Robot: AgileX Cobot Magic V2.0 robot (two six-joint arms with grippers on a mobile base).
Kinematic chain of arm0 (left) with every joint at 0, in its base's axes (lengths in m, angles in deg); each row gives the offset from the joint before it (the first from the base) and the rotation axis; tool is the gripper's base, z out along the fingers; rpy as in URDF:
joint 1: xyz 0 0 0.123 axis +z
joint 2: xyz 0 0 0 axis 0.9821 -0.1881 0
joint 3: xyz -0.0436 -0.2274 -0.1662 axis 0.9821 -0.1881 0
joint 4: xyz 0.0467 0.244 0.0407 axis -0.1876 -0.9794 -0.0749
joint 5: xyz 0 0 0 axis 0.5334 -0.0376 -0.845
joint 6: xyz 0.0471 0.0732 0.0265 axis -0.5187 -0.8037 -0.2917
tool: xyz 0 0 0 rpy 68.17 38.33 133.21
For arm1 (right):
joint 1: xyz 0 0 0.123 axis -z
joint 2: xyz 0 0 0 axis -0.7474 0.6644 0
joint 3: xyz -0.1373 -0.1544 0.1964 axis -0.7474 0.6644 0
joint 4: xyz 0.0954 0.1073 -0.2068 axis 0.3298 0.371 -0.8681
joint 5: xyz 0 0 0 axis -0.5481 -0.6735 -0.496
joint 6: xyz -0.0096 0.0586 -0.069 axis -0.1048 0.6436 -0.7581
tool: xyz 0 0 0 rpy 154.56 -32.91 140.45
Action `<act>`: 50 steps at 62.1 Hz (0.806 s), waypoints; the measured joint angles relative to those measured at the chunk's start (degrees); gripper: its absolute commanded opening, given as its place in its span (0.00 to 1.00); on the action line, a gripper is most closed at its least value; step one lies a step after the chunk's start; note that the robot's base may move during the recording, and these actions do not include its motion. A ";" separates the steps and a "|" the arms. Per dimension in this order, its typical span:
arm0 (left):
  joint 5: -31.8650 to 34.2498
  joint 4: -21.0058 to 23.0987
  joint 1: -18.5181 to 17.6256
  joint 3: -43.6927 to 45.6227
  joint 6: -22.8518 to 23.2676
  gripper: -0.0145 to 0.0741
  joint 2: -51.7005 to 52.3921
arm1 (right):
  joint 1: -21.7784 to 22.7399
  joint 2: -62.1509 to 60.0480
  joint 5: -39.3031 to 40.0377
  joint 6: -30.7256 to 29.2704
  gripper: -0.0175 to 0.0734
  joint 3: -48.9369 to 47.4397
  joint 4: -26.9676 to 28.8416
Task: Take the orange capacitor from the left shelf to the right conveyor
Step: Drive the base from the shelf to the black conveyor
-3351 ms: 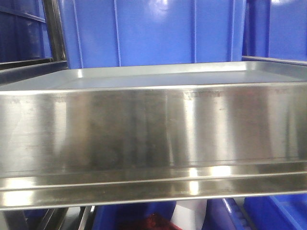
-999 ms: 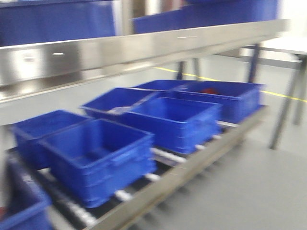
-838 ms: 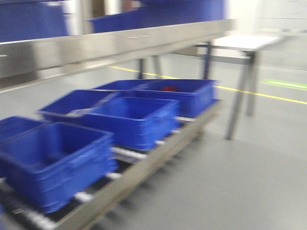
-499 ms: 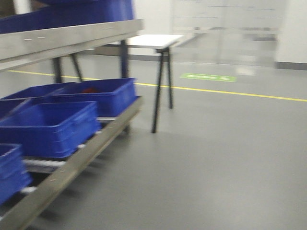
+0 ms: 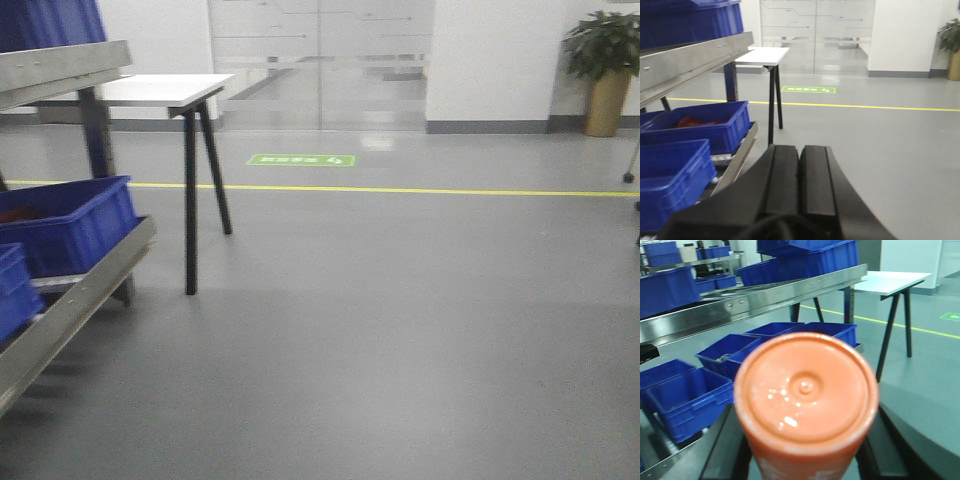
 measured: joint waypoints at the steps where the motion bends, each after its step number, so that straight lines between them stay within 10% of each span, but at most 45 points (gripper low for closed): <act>1: 0.00 0.00 0.00 0.00 0.00 0.05 0.00 | 0.00 0.00 0.00 0.00 0.25 0.00 0.00; 50: 0.00 0.00 0.00 0.00 0.00 0.05 0.00 | 0.00 0.00 0.00 0.00 0.25 0.00 0.00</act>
